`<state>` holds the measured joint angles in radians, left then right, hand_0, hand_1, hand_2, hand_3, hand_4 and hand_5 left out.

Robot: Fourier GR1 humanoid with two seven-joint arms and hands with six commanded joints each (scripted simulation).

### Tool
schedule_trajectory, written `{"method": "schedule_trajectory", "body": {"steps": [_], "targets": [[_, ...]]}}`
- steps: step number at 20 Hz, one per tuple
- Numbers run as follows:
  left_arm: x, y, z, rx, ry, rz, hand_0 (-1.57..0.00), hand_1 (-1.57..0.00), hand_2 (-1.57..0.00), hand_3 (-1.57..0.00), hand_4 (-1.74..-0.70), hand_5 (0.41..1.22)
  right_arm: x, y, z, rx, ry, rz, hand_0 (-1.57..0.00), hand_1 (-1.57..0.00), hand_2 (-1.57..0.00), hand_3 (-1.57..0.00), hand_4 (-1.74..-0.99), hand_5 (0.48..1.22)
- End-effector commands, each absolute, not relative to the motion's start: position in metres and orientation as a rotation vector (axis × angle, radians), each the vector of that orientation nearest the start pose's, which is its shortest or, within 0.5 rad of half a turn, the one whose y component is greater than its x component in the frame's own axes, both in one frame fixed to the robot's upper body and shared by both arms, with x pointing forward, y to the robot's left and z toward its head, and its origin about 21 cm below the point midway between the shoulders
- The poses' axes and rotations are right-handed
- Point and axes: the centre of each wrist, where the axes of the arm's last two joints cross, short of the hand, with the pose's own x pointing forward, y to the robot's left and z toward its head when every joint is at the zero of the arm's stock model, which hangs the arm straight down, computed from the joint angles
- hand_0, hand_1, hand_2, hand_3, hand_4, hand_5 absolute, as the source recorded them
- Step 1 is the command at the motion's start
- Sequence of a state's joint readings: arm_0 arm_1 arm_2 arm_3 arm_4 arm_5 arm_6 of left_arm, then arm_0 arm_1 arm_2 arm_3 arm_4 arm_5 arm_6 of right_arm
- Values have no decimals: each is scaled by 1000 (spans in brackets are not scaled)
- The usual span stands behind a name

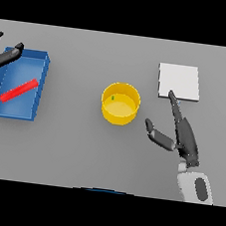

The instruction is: Pick up the red beaker and tilt it to pour out 1 green nut into yellow bowl. Pick up the yellow bowl and place it on the metallic measuring scale.

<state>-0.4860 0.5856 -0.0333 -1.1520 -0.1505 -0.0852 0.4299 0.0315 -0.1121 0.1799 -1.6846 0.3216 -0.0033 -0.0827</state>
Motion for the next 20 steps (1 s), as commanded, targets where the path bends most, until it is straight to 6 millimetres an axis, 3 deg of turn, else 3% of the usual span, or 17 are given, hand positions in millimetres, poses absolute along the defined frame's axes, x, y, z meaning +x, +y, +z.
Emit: {"method": "schedule_trajectory", "body": {"steps": [1, 4, 7, 12, 20], "targets": [[360, 345, 106, 614, -1137, -456, -32, -29, -28, -29, -786, 652, 242, -210, 23, -173, -1732, 543, 1, 1, 1, 1, -1080, 662], [356, 345, 105, 593, -1155, -449, -16, -15, -14, -14, -799, 666, 259, -213, 38, -285, -1690, 836, 1, 1, 1, 1, -1122, 649], [356, 338, 102, 576, -1149, -444, -8, -7, -7, -7, -806, 683, 271, -204, 52, -366, -1681, 1108, 1, 1, 1, 1, -1137, 626], [356, 343, 100, 564, -1139, -437, -2, -2, -1, -2, -811, 689, 300, -181, 66, -407, -1621, 1530, 1, 1, 1, 1, -1162, 637], [354, 349, 106, 565, -1142, -440, 1, 1, 1, 1, -808, 696, 327, -151, 61, -360, -1494, 1881, 1, 1, 1, 1, -1157, 644]]}}
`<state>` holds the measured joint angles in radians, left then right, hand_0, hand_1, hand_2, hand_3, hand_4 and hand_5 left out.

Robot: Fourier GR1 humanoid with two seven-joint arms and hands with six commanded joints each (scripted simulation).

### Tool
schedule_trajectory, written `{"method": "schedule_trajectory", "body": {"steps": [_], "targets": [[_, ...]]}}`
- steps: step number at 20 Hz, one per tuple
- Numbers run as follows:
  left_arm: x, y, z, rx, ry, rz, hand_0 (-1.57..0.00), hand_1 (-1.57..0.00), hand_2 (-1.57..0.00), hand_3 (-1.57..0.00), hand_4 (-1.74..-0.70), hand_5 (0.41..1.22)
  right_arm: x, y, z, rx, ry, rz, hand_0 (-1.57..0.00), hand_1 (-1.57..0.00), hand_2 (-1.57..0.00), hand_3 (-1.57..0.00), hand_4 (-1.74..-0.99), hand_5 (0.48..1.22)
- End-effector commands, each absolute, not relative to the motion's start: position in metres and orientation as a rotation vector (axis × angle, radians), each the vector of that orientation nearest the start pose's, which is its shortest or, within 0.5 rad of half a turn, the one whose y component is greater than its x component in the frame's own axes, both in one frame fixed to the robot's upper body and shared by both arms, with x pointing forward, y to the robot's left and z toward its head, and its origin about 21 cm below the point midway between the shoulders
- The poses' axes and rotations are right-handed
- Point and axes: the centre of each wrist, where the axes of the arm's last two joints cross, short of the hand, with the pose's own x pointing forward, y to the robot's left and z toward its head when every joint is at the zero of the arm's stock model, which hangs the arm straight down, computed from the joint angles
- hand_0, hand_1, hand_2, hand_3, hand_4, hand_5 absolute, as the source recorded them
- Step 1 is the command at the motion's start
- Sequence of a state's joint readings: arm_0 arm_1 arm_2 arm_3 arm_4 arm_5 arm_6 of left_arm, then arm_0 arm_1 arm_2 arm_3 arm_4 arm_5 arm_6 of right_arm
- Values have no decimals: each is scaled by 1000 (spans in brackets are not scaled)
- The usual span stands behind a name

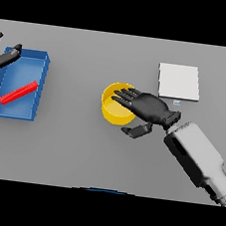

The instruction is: Pick up the red beaker and tilt it to pour out 1 green nut into yellow bowl. Pick up the yellow bowl and place it on the metallic measuring scale.

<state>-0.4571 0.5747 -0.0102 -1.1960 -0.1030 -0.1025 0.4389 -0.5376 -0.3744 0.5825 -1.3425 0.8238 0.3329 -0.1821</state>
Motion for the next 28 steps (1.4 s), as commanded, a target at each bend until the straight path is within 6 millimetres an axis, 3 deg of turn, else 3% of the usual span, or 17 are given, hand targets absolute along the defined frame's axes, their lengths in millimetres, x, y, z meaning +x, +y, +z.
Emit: {"method": "schedule_trajectory", "body": {"steps": [1, 8, 13, 17, 18, 19, 20, 22, 25, 28], "targets": [[356, 347, 105, 565, -1138, -442, 1, 1, 1, 1, -808, 695, 332, -146, 62, -357, -1480, 1899, 1, 1, 1, 1, -1155, 646], [355, 348, 102, 566, -1132, -456, 1, 1, 1, 1, -801, 703, 347, -127, 52, -340, -1292, 2089, 1, 1, 1, 1, -1174, 674], [353, 350, 101, 580, -1134, -471, 1, 1, 1, 1, -792, 708, 351, -117, 45, -325, -1225, 2119, 1, 1, 1, -12, -1188, 693], [355, 351, 103, 586, -1124, -463, 1, 1, 1, 1, -791, 712, 356, -122, 44, -338, -1212, 2120, -48, -60, -88, -130, -1261, 809], [357, 352, 105, 584, -1118, -461, 1, 1, 1, 1, -791, 711, 355, -118, 44, -323, -1224, 2122, -193, -183, -189, -215, -1309, 891], [355, 354, 103, 584, -1122, -466, 1, 1, 1, 1, -789, 710, 355, -117, 44, -316, -1235, 2126, -455, -407, -349, -322, -1363, 957], [356, 353, 100, 583, -1127, -475, 1, 1, 1, 1, -788, 710, 355, -121, 44, -310, -1239, 2126, -678, -640, -594, -572, -1435, 1010], [355, 352, 102, 569, -1135, -474, 1, 1, 1, 1, -787, 707, 356, -120, 46, -311, -1238, 2122, -999, -975, -945, -792, -1540, 1086], [358, 353, 105, 584, -1129, -479, 1, 1, 1, 1, -784, 712, 354, -118, 48, -309, -1224, 2125, -1278, -1266, -1187, -1027, -1637, 1152], [356, 352, 105, 578, -1137, -480, 1, 1, 1, 1, -782, 710, 351, -118, 51, -298, -1201, 2126, -1421, -1415, -1323, -1130, -1688, 1186]]}}
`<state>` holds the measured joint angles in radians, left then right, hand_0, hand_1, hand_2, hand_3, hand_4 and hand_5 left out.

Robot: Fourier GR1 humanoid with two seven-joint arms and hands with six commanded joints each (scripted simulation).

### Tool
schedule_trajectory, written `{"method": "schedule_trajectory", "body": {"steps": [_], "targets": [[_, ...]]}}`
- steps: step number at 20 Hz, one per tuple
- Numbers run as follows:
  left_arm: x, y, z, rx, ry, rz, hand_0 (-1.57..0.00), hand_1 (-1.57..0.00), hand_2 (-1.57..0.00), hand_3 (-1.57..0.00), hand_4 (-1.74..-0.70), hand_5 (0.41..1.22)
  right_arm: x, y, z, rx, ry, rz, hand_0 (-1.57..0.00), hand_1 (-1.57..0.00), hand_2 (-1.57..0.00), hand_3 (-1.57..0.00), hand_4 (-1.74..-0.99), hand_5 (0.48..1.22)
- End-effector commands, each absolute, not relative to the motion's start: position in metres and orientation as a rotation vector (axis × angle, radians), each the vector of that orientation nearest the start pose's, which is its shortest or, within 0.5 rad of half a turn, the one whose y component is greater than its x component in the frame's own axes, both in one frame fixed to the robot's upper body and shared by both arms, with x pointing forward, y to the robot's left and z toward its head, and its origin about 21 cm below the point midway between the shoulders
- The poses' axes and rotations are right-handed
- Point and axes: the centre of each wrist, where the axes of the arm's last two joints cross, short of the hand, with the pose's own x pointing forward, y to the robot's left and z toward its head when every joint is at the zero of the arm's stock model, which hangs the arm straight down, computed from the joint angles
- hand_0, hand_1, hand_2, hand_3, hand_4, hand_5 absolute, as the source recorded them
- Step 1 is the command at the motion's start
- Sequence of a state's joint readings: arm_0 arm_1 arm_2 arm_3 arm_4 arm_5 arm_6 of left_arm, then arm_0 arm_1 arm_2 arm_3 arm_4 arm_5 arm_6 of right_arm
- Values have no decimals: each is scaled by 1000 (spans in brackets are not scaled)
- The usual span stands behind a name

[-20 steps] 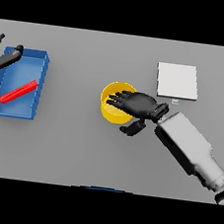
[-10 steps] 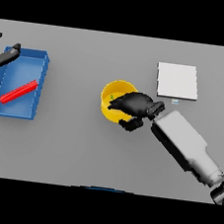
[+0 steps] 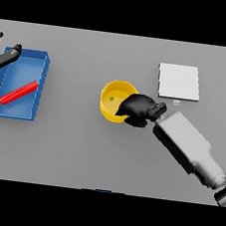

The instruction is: Pick up the red beaker and tilt it to pour out 1 green nut into yellow bowl. Pick up the yellow bowl and place it on the metallic measuring scale.

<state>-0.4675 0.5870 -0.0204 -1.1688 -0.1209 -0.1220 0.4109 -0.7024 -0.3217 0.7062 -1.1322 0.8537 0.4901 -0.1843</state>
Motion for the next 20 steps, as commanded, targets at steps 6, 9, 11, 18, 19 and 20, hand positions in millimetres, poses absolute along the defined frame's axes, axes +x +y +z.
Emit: {"method": "schedule_trajectory", "body": {"steps": [6, 9, 11, 18, 19, 20], "targets": [[357, 354, 106, 583, -1138, -483, 1, 1, 1, 1, -775, 706, 356, -123, 74, -301, -1223, 2114, -1532, -1530, -1440, -1173, -1727, 1212], [358, 352, 106, 595, -1131, -485, 1, 1, 1, 1, -770, 705, 356, -128, 92, -327, -1226, 2094, -1551, -1550, -1481, -1157, -1734, 1216], [360, 349, 107, 574, -1151, -481, 1, 1, 1, 1, -780, 702, 356, -135, 104, -359, -1220, 2087, -1558, -1558, -1451, -1204, -1736, 1218], [358, 349, 108, 543, -1158, -464, 1, 1, 1, 1, -806, 703, 354, -155, 125, -494, -1220, 2006, -1530, -1568, -1518, -1177, -1740, 1220], [357, 350, 107, 543, -1150, -461, 1, 1, 1, 1, -812, 710, 359, -160, 130, -516, -1217, 1991, -1538, -1569, -1488, -1190, -1740, 1220], [355, 352, 108, 542, -1147, -453, 1, 1, 1, 1, -820, 717, 361, -169, 130, -548, -1221, 1973, -1545, -1569, -1487, -1183, -1740, 1220]]}}
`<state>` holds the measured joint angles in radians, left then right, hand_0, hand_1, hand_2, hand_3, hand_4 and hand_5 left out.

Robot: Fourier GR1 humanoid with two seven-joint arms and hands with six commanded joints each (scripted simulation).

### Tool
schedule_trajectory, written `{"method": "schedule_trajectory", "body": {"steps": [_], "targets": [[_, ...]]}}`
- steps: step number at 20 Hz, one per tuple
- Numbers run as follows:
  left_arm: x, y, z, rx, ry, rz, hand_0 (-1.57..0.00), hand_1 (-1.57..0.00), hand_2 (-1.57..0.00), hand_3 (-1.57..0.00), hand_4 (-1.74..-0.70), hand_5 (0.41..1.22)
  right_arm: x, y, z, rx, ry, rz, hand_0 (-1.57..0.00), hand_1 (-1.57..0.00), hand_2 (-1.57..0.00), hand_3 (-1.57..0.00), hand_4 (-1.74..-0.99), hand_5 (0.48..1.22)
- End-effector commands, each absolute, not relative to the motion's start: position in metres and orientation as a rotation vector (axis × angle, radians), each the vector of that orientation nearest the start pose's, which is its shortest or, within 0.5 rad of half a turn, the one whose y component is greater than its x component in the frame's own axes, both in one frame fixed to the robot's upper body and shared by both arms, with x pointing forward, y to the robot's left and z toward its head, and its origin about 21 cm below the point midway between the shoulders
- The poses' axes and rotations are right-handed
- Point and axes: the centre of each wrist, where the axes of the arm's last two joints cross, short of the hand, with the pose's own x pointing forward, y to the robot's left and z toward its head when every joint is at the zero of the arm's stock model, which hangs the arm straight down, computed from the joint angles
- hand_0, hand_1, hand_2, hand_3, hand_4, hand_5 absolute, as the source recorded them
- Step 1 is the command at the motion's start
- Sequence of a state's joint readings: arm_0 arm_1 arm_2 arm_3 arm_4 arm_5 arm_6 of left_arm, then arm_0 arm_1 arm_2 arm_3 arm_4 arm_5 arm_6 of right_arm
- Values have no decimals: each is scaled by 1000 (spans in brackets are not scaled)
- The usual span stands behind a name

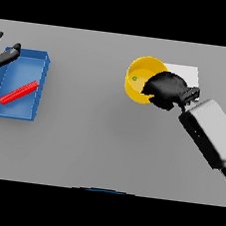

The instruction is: Pick up the red beaker and tilt it to pour out 1 green nut into yellow bowl. Pick up the yellow bowl and place it on the metallic measuring scale.

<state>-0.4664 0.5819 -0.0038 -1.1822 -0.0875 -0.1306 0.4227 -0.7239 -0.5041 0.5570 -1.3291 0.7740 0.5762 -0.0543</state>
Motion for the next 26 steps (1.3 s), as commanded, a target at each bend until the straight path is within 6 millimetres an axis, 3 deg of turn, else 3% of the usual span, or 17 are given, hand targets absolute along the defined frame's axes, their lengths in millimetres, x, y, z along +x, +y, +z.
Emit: {"method": "schedule_trajectory", "body": {"steps": [1, 6, 16, 20, 26], "targets": [[355, 351, 111, 547, -1145, -444, 1, 1, 1, 1, -826, 723, 367, -173, 135, -580, -1238, 1949, -1550, -1570, -1504, -1174, -1741, 1220], [351, 351, 111, 542, -1136, -431, 1, 1, 1, 1, -844, 739, 388, -203, 139, -690, -1241, 1853, -1564, -1571, -1542, -1153, -1741, 1221], [349, 344, 115, 561, -1101, -420, 1, 1, 1, 1, -863, 784, 423, -252, 110, -769, -1150, 1685, -1570, -1571, -1475, -1206, -1741, 1221], [352, 341, 119, 566, -1106, -432, 1, 1, 1, 1, -858, 804, 426, -260, 96, -743, -1137, 1660, -1571, -1571, -1398, -1342, -1741, 1221], [349, 347, 118, 562, -1094, -430, 1, 1, 1, 1, -847, 796, 428, -261, 84, -722, -1091, 1647, -1571, -1571, -1380, -1417, -1741, 1221]]}}
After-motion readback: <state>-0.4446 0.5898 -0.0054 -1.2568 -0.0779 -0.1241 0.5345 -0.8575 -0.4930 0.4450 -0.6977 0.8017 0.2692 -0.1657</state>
